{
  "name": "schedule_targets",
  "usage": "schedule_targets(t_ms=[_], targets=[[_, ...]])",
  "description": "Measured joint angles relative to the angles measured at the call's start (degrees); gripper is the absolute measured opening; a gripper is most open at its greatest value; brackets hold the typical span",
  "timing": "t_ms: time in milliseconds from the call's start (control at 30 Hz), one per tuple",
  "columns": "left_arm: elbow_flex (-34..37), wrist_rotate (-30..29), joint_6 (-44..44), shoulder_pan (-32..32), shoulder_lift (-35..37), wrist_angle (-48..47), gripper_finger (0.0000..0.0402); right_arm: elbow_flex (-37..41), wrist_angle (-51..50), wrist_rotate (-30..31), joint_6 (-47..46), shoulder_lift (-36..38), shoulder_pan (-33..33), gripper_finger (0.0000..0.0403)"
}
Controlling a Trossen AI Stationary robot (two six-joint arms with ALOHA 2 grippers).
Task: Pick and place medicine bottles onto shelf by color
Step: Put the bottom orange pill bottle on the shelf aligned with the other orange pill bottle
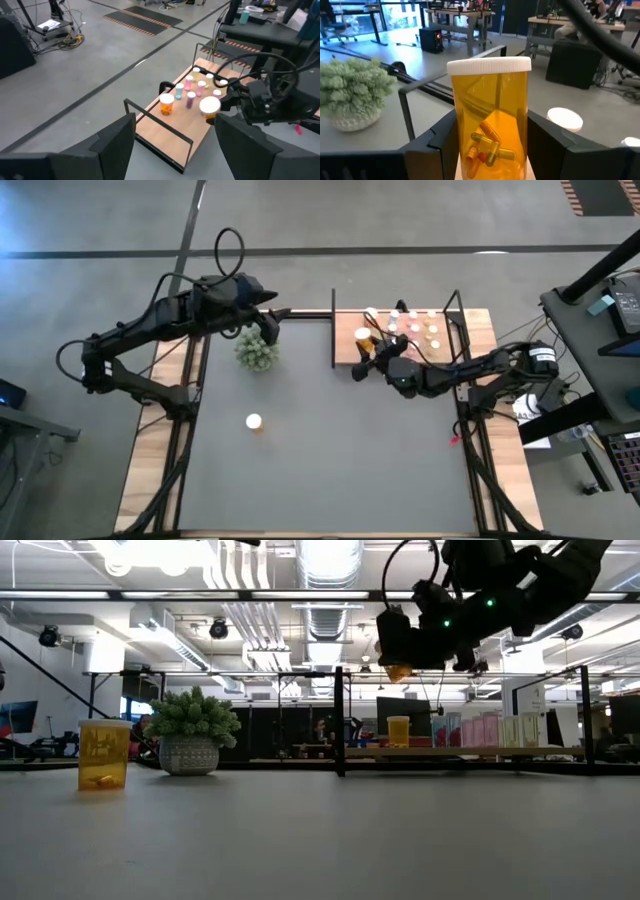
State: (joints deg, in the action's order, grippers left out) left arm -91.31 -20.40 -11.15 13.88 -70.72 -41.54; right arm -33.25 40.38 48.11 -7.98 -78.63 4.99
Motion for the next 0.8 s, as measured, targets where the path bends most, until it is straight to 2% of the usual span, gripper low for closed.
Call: schedule_targets(t_ms=[100, 200, 267, 333, 433, 500, 800], targets=[[0.0, -0.06, 0.0, 0.78, -0.58, -0.02, 0.0255, 1.9, 3.31, 0.25, 1.61, -1.31, 0.0, 0.0173], [0.0, -0.09, -0.01, 1.47, -1.16, -0.02, 0.0255, 5.06, 9.91, 1.92, -1.72, -3.98, -0.19, 0.0173], [0.0, -0.09, 0.01, 1.75, -1.5, -0.02, 0.0255, 7.23, 17.58, 5.32, -2.36, -6.43, -0.61, 0.0173], [0.0, -0.07, 0.03, 2.03, -1.86, -0.02, 0.0255, 9.0, 27.52, 6.98, 1.21, -9.29, -0.74, 0.0173], [0.0, -0.05, 0.06, 2.56, -2.37, 0.01, 0.0255, 9.96, 41.7, 6.53, 7.66, -14.67, -0.89, 0.0173], [0.0, -0.08, 0.05, 2.68, -2.77, 0.08, 0.0255, 9.98, 47.6, 5.43, 9.56, -18.74, -0.87, 0.0173], [0.02, -0.06, 0.05, 3.04, -4.22, 0.09, 0.0255, 6.56, 49.55, 5.67, 0.22, -31.29, -0.87, 0.0173]])
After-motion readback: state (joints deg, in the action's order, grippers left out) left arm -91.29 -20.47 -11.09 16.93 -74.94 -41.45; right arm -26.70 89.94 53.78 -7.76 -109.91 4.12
